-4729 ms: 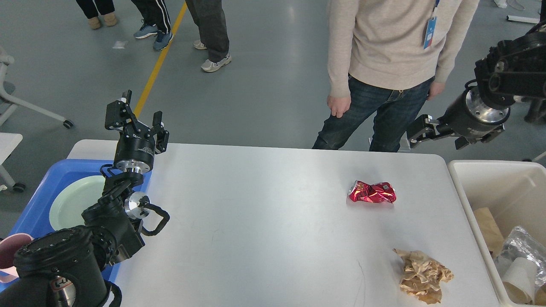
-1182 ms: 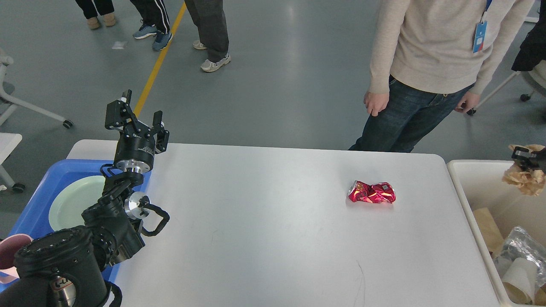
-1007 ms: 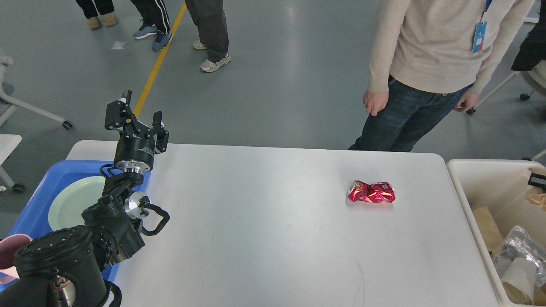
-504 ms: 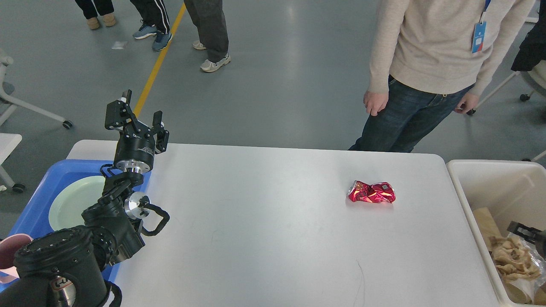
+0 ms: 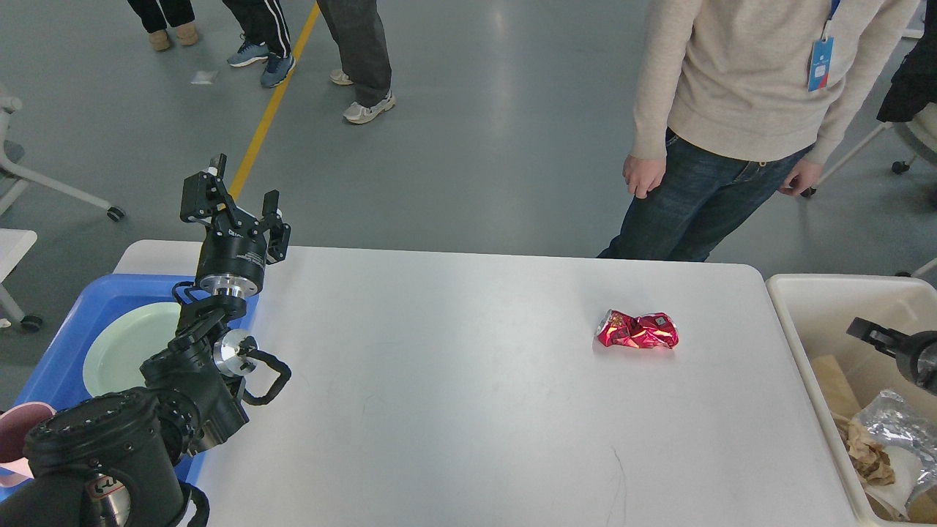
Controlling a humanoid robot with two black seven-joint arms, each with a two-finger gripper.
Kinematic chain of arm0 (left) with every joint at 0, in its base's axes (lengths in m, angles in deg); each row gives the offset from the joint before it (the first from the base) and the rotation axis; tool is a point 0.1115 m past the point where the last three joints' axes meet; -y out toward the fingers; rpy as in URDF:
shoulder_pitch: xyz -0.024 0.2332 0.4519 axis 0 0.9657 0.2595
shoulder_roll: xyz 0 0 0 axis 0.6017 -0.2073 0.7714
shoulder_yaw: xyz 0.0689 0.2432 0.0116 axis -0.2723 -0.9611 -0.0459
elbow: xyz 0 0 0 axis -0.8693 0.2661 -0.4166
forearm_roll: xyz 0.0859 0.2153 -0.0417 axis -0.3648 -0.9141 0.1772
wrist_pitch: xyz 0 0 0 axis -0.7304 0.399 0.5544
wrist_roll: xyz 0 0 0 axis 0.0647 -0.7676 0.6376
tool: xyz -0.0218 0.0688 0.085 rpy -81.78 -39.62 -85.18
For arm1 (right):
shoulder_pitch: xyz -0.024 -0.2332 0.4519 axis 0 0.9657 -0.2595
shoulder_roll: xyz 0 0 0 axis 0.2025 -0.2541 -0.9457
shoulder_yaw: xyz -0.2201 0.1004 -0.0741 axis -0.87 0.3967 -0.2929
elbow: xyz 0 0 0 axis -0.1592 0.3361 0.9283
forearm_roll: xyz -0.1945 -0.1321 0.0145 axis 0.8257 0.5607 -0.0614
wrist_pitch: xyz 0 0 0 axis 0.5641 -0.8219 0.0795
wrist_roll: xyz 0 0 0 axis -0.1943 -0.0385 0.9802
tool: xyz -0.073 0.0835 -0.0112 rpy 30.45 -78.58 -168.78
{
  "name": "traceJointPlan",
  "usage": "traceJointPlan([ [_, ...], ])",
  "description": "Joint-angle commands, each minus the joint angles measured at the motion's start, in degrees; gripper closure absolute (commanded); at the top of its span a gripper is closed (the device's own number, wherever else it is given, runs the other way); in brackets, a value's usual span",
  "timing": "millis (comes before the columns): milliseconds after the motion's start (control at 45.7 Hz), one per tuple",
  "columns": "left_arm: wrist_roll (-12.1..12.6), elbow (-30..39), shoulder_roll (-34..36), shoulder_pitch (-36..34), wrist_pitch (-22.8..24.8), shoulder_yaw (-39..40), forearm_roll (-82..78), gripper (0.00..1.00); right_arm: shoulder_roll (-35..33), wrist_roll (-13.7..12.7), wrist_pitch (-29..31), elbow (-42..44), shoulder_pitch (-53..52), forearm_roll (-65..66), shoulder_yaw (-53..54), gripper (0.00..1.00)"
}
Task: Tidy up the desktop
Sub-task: 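Lift the paper scraps and drop them into the white bin, then move the right gripper down to the red packet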
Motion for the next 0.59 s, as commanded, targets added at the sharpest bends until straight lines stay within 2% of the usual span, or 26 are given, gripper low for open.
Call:
traceJointPlan([
  [0,0.00,0.00,0.00,0.00,-0.04,0.00,0.00,0.03,-0.35,-0.33,4.93,-6.30,-11.03,1.42,-6.36,0.00],
  [131,0.00,0.00,0.00,0.00,-0.04,0.00,0.00,0.03,1.93,-0.16,11.88,-12.89,-26.06,1.86,-20.25,0.00],
  [306,0.00,0.00,0.00,0.00,-0.04,0.00,0.00,0.03,4.48,-0.24,18.64,-22.30,-41.88,1.51,-25.01,0.00],
  [569,0.00,0.00,0.00,0.00,0.05,0.00,0.00,0.03,8.87,-0.24,46.49,-29.25,-60.70,1.33,-26.07,0.00],
])
